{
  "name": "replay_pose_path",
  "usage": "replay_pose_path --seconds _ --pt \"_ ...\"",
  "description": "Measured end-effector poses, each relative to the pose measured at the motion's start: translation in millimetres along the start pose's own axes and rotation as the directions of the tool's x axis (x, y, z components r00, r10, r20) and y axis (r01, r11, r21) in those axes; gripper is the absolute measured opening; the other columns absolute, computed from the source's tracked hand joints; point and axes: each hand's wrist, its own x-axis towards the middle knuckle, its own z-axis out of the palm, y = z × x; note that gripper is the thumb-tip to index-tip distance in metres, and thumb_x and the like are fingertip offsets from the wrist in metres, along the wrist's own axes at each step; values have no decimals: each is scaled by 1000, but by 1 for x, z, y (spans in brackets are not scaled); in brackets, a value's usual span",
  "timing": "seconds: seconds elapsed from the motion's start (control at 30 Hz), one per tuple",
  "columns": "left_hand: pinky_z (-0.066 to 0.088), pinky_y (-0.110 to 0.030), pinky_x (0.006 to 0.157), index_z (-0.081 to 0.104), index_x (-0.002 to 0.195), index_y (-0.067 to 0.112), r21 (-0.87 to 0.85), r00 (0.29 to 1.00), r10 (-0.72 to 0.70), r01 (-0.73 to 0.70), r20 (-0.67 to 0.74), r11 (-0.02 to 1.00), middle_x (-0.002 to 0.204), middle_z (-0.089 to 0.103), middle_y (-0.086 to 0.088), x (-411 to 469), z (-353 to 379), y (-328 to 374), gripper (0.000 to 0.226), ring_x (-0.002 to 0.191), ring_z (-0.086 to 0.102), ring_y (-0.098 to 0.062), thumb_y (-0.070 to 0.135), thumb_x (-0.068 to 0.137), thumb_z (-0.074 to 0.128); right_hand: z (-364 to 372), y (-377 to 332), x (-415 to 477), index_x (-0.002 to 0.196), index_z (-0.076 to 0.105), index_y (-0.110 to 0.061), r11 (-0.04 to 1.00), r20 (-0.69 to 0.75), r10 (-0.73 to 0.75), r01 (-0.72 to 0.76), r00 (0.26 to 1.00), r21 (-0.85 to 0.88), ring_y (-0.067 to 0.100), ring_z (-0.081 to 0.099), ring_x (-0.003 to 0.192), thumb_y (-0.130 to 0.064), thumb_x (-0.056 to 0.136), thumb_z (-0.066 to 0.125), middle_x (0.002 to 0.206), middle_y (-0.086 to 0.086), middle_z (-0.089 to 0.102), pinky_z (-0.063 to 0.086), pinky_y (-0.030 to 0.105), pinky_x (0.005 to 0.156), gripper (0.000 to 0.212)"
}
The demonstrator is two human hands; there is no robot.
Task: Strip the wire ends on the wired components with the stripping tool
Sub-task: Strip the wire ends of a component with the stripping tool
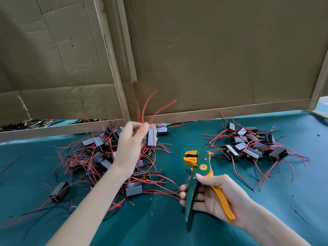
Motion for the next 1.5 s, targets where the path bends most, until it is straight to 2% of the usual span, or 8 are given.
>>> replay_pose_path --seconds 0.23,0.47,0.63,0.83,0.93,1.03,1.23,1.5 --pt "45 -23 81 65 98 18 126 996 -23 11 89 992 86 71 6 -63 -10 -19 11 86 65 -6 11 92 58 -2 2 1 72 72 9 996 10 -12 12 1000 -85 44 67 78 -10 73 61 94 34 65 57 55 74 22" --pt "53 -29 72 71 81 20 -145 983 -178 182 46 972 78 68 -1 -59 -17 -13 10 83 67 -27 27 80 63 0 3 -2 91 62 5 993 65 -43 50 997 -104 49 66 77 -3 67 71 94 41 62 55 57 71 26" --pt "46 -23 65 39 90 23 257 998 47 -53 29 965 77 73 -6 -56 -25 -14 23 69 62 -22 13 92 60 -1 2 -3 94 58 5 988 40 -70 75 997 -132 49 66 77 -6 62 75 94 41 62 56 57 70 38" --pt "41 -14 91 57 120 25 462 991 -123 81 60 883 122 58 13 -53 -31 -18 30 111 54 -3 13 93 57 -2 -3 -3 88 64 8 981 8 -102 102 995 -165 46 67 77 -10 71 65 93 36 65 57 55 72 25" --pt "25 -10 97 52 128 34 700 984 40 -151 172 698 127 41 19 -54 -36 -10 40 122 35 2 13 95 54 0 -8 -5 90 64 7 979 -11 -136 133 991 -155 45 67 76 -11 71 64 91 35 65 57 54 70 26" --pt "23 -6 97 67 103 34 697 885 182 -453 430 556 123 49 21 -54 -41 4 42 120 36 2 -3 85 60 1 -13 -9 99 55 5 975 -37 -173 166 984 -147 44 68 74 -10 75 60 90 34 66 58 52 66 28" --pt "29 -14 93 74 82 32 593 570 -257 -544 780 594 96 57 24 -61 -45 1 18 101 47 3 15 77 72 3 -16 -11 99 55 5 974 -54 -195 187 979 -127 44 68 72 -9 77 57 88 34 66 58 51 63 26" --pt "43 -26 90 73 74 30 639 815 -152 -307 559 705 91 70 14 -52 -44 -17 9 94 59 0 24 80 76 5 -12 -13 101 53 2 969 -21 -185 179 982 -171 44 68 72 -10 73 61 88 34 66 58 51 64 31"
